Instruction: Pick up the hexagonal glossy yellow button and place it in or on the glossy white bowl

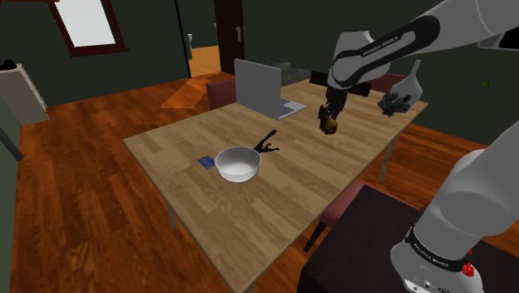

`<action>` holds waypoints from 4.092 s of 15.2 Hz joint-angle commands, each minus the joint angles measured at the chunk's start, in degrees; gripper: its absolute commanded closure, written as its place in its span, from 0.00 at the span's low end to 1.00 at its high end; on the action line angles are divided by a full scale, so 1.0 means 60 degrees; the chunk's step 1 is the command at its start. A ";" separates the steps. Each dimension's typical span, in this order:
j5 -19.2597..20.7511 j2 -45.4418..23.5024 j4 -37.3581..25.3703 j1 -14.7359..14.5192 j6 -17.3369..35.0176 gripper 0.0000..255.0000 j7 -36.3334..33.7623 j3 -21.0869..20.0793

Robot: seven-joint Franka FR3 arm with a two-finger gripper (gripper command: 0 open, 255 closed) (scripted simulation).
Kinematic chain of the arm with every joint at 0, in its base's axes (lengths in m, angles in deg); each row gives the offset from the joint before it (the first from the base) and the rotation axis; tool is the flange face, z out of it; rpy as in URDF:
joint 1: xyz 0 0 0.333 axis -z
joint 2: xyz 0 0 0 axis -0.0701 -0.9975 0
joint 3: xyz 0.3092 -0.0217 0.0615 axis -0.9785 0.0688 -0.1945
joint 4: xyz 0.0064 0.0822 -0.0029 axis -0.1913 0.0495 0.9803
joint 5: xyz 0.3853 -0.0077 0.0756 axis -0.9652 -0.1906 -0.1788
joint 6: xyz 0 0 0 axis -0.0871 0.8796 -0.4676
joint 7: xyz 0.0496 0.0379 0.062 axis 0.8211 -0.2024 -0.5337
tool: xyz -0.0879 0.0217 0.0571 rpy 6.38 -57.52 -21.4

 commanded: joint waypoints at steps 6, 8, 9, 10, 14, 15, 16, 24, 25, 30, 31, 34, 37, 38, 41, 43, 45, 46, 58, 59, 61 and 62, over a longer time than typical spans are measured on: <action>-0.0231 -0.0660 -0.0645 -0.0723 -0.0104 1.00 -0.1579 -0.1017; -0.0275 -0.0893 -0.0893 -0.0925 -0.0151 1.00 -0.2026 -0.1296; -0.0293 -0.1022 -0.1034 -0.1025 -0.0179 1.00 -0.2247 -0.1432; -0.0308 -0.1158 -0.1186 -0.1126 -0.0211 1.00 -0.2465 -0.1561; -0.0337 -0.1774 -0.1900 -0.1519 -0.0370 1.00 -0.3317 -0.2051; -0.0335 -0.1945 -0.2105 -0.1616 -0.0419 1.00 -0.3525 -0.2162; -0.0330 -0.2122 -0.2321 -0.1712 -0.0473 1.00 -0.3730 -0.2272; -0.0170 -0.3771 -0.4456 -0.2496 -0.1086 1.00 -0.5267 -0.2988; -0.0138 -0.4006 -0.4777 -0.2598 -0.1189 1.00 -0.5444 -0.3058; 0.0016 -0.5062 -0.6136 -0.3025 -0.1560 1.00 -0.6123 -0.3290; 0.0026 -0.5103 -0.6062 -0.3025 -0.1446 1.00 -0.6137 -0.3286; 0.0059 -0.5236 -0.5854 -0.3027 -0.1107 1.00 -0.6183 -0.3276; 0.0096 -0.5385 -0.5667 -0.3029 -0.0774 1.00 -0.6230 -0.3265; 0.0108 -0.5438 -0.5609 -0.3030 -0.0664 1.00 -0.6246 -0.3261; 0.0149 -0.5606 -0.5448 -0.3035 -0.0337 1.00 -0.6295 -0.3247; 0.0177 -0.5727 -0.5352 -0.3038 -0.0122 1.00 -0.6329 -0.3237; 0.0177 -0.5728 -0.5351 -0.3038 -0.0119 1.00 -0.6329 -0.3237; 0.0177 -0.5728 -0.5351 -0.3038 -0.0119 1.00 -0.6329 -0.3237; 0.0146 -0.5549 -0.5426 -0.3046 -0.0374 0.00 -0.6309 -0.3255; 0.0116 -0.5379 -0.5514 -0.3055 -0.0632 0.00 -0.6290 -0.3273; 0.0066 -0.5098 -0.5706 -0.3071 -0.1105 0.00 -0.6259 -0.3302; 0.0066 -0.5096 -0.5703 -0.3071 -0.1103 0.00 -0.6259 -0.3302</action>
